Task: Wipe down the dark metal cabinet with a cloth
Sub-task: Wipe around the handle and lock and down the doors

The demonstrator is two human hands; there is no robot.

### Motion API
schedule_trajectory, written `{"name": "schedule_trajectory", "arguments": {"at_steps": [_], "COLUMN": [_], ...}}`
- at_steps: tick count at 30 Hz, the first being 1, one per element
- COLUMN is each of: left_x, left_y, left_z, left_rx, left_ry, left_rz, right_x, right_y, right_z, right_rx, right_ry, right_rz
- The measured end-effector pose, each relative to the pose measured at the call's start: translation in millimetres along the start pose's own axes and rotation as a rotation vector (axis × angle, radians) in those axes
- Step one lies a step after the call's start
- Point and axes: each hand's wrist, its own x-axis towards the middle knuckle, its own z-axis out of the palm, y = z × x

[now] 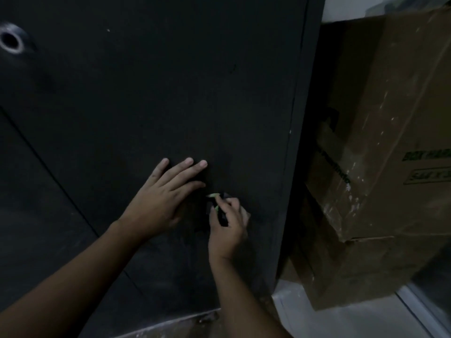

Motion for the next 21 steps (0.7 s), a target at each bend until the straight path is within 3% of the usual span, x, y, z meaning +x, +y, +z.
{"name": "schedule_trajectory", "arguments": {"at_steps": [4, 6, 8, 10, 13, 17, 21], "left_x": [-28.9, -43.4, -61.0, -80.8, -107.9, -134.1, -163.2], "left_y": [-11.6, -18.8, -24.8, -28.5, -32.5, -44.2, -48.6], "left_z": [-5.2, -14.6, -24.2, -33.4, -45.3, -48.9, -31.2], "left_rx": [0.001, -0.026, -0.067, -0.142, -0.288, -0.388, -0.499], "left_ry": [-0.080, -0.085, -0.061, -0.046, 0.013, 0.067, 0.129], "left_rz": [-0.017, -0.096, -0.203, -0.357, -0.556, -0.625, -0.682], "right_x": [-2.6, 13.8, 37.8, 58.4, 58.1, 18.7, -33.8], "right_y": [-4.6, -6.0, -13.3, -21.2, -33.2, -60.7, -58.8], "right_z": [-0.5, -3.6, -8.1, -12.5, -11.2, 13.9, 43.4], "right_rx": [-0.112, -0.110, -0.086, 0.043, 0.063, -0.026, -0.112], "right_ry": [-0.234, -0.242, -0.083, 0.129, 0.220, 0.049, -0.412], "right_rz": [-0.308, -0.397, -0.305, -0.088, 0.051, -0.100, -0.566]}}
